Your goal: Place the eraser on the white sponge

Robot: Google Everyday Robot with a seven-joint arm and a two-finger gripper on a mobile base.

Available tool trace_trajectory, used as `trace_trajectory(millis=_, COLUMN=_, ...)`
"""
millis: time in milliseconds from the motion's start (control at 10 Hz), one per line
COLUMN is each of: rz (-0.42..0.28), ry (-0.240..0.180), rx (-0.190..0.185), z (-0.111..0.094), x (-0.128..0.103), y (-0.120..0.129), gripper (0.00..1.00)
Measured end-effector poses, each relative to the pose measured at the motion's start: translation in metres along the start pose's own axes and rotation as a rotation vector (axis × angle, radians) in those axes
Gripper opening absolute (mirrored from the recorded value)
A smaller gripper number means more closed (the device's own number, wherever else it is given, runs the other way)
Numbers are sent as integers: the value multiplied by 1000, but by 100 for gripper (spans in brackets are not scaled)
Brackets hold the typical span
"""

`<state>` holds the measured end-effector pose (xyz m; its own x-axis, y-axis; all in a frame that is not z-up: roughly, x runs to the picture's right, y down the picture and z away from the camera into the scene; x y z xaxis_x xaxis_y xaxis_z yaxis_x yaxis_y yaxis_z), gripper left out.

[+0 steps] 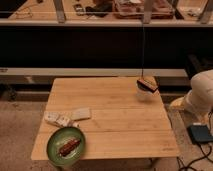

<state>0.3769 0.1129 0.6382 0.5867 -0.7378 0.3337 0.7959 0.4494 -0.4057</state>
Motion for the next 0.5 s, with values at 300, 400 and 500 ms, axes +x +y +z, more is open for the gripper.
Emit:
trace_trajectory(millis=300, rz=-51, ry=18, rx=12, z=-4, x=12, y=-10, gripper=80)
trace_trajectory(millis=400, rz=-124, ry=28, rx=38, z=-8, x=18, y=-25, gripper=80)
trace_trajectory(millis=500, rz=-177, ry=32, rx=58, z=-11, x=21, y=-33, gripper=80)
